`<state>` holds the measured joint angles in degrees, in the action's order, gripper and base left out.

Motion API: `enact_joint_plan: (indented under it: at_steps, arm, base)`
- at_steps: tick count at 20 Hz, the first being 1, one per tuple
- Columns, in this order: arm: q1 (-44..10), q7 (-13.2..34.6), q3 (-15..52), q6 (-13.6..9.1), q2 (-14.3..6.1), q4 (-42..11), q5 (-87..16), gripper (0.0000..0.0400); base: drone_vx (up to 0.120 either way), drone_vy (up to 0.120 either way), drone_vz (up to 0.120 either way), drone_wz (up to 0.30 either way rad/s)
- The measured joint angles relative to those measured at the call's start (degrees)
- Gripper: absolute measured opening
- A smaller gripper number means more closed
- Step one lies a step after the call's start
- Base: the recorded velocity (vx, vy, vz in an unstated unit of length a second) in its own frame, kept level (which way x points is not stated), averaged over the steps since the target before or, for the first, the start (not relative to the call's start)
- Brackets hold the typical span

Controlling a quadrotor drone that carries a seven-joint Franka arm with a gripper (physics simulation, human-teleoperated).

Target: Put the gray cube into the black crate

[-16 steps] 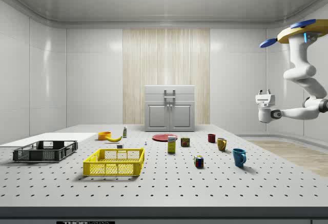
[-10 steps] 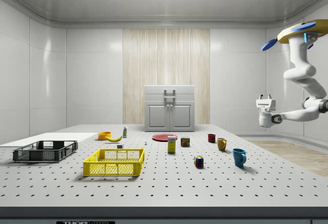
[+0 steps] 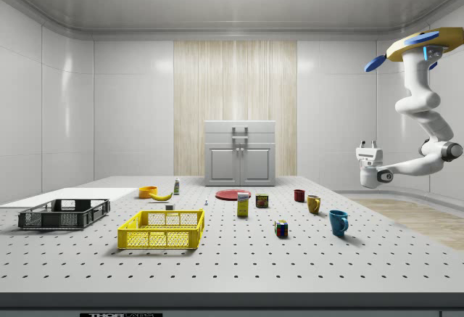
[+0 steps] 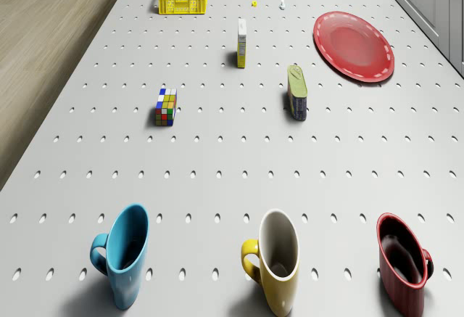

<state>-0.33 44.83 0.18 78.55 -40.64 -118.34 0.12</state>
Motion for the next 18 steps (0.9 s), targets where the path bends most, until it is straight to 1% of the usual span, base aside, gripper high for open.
enact_joint_plan:
  at_steps: [6, 18]
  arm:
    - [-0.06, -0.02, 0.03, -0.50, 0.38, 1.14, 0.02, 0.0400]
    - [-0.14, -0.06, 0.11, -0.23, 0.19, 1.21, 0.01, 0.0400]
  base:
    - [0.120, 0.000, 0.000, 0.000]
    - [0.120, 0.000, 0.000, 0.000]
